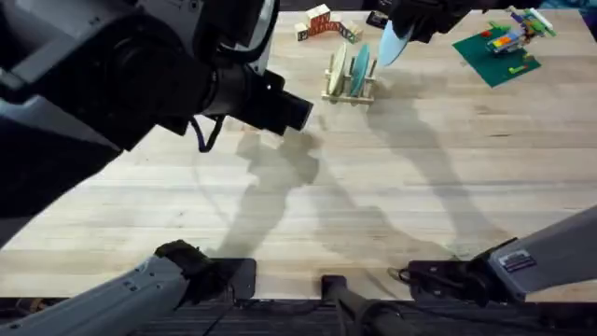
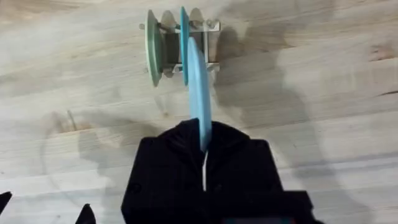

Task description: Pick up the plates from the table one by one and place each into a slot on the dish rack.

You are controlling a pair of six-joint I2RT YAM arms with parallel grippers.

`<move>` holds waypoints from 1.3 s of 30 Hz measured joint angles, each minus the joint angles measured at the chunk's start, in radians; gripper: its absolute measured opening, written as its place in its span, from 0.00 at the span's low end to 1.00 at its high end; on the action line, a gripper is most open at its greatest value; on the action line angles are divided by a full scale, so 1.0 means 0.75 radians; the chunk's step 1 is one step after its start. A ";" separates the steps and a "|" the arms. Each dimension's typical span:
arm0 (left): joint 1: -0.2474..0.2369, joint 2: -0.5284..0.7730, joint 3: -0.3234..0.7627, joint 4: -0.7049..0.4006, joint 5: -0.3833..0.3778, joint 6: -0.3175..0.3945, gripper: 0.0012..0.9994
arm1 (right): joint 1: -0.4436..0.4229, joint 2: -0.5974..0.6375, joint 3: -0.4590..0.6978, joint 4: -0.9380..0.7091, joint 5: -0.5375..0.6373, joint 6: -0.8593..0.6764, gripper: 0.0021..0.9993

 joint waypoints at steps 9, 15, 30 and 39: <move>0.000 0.000 0.000 0.000 0.000 0.001 0.99 | 0.000 0.000 0.000 0.000 0.028 0.004 0.03; 0.000 0.000 0.000 0.000 -0.001 0.001 0.99 | 0.000 0.001 0.000 0.000 0.061 0.006 0.03; 0.000 0.000 0.000 0.000 -0.001 0.001 0.99 | 0.000 0.158 0.008 0.046 0.094 0.010 0.03; 0.000 0.000 0.000 -0.001 -0.001 0.001 0.99 | 0.000 0.240 0.008 0.083 0.095 0.010 0.03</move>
